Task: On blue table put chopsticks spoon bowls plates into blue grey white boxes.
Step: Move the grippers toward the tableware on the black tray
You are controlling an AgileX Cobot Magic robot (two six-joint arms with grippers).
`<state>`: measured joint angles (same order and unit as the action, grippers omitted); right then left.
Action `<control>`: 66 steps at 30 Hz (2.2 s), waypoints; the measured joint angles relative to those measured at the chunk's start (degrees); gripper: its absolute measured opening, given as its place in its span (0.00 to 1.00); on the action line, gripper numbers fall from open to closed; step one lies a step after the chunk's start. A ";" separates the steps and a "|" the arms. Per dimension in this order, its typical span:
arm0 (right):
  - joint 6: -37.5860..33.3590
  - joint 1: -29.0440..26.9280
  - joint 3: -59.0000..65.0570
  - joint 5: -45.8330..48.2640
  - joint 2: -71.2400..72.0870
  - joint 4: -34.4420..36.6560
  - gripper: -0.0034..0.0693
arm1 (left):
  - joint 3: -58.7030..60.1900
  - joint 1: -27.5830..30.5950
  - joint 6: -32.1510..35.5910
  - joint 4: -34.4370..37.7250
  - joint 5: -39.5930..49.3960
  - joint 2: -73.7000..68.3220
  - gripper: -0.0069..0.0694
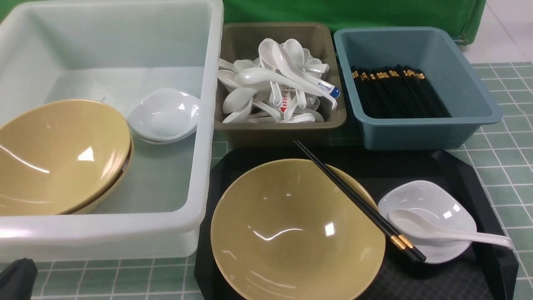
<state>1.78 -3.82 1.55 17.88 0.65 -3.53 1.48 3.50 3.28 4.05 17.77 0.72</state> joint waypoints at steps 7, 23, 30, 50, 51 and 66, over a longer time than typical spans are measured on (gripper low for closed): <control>0.00 0.00 0.00 0.00 0.00 0.00 0.38 | 0.00 0.00 0.00 3.89 -0.34 0.00 0.07; 48.84 0.00 0.00 -0.14 0.00 22.62 0.38 | 0.04 0.00 -22.19 58.19 -3.97 0.00 0.07; 35.92 0.00 -0.01 0.23 0.00 22.60 0.38 | -0.90 0.00 -15.29 59.86 -1.47 0.00 0.07; -22.87 7.99 -57.70 46.07 -53.13 21.82 0.10 | -53.59 -2.95 13.68 14.56 42.31 -43.92 0.07; -23.42 9.36 -59.34 47.46 -55.19 21.67 0.10 | -55.24 -4.70 14.01 13.79 43.10 -45.61 0.07; -18.16 35.91 -78.61 48.73 -86.38 9.14 0.17 | -76.45 -34.39 17.80 7.45 44.83 -73.15 0.07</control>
<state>-16.38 32.08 -77.06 66.60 -85.73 5.61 -74.96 -30.89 21.08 11.50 62.60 -72.42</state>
